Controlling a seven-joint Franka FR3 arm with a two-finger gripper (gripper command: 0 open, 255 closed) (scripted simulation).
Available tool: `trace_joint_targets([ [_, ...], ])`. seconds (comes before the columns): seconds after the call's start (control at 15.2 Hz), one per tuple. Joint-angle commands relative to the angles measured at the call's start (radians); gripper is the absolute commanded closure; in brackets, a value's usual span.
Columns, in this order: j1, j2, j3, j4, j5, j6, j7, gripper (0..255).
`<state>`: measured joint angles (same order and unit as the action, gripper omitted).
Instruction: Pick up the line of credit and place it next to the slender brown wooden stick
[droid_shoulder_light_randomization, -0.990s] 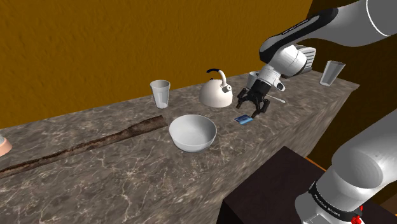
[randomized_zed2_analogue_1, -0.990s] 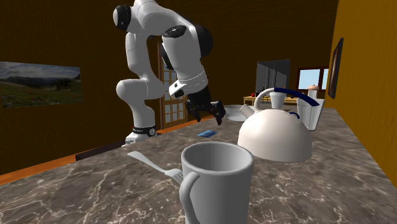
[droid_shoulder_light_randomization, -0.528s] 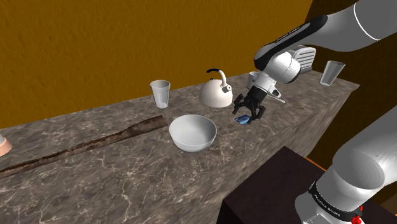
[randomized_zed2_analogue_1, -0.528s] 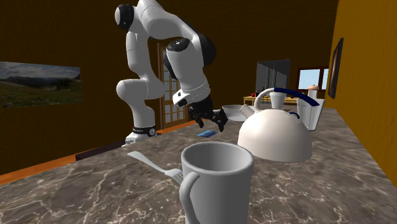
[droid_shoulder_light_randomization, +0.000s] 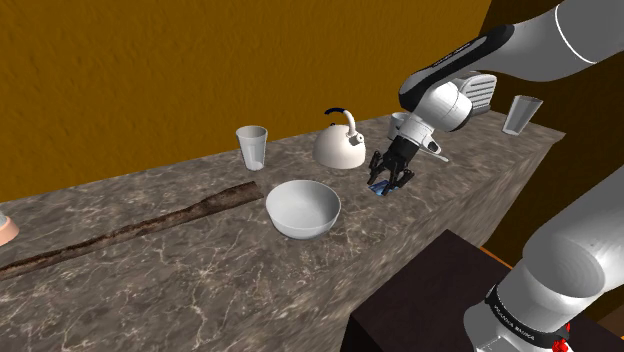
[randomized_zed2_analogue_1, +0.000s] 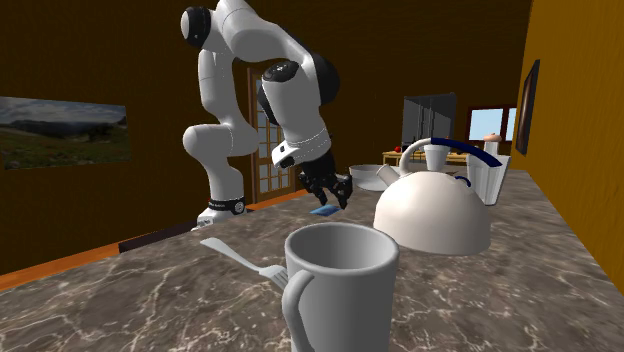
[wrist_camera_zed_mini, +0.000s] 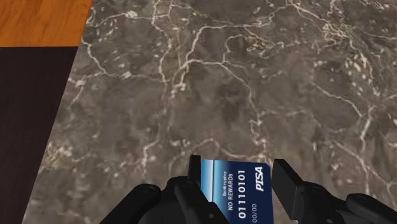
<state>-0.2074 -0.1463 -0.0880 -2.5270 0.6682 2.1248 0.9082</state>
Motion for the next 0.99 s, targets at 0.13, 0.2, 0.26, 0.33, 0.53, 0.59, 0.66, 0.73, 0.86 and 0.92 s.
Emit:
trace_joint_targets([
  [0.13, 0.000, 0.000, 0.000, 0.000, 0.000, 0.000, 0.000, 255],
  [0.2, 0.000, 0.000, 0.000, -0.001, 0.000, 0.000, 0.000, 255],
  [0.26, 0.000, 0.000, 0.000, -0.001, 0.000, 0.000, 0.000, 255],
  [0.33, 0.000, 0.000, 0.000, -0.001, 0.000, 0.000, 0.000, 255],
  [0.53, -0.001, -0.010, 0.000, 0.003, -0.007, -0.011, 0.010, 255],
  [0.59, -0.002, -0.021, 0.000, 0.007, -0.013, -0.022, 0.019, 255],
  [0.66, -0.004, -0.031, 0.000, 0.011, -0.020, -0.034, 0.029, 255],
  [0.73, -0.005, -0.041, -0.001, 0.015, -0.026, -0.045, 0.038, 255],
  [0.86, -0.008, -0.060, -0.001, 0.024, -0.037, -0.068, 0.057, 255],
  [0.92, -0.009, -0.069, -0.001, 0.029, -0.043, -0.079, 0.066, 255],
])
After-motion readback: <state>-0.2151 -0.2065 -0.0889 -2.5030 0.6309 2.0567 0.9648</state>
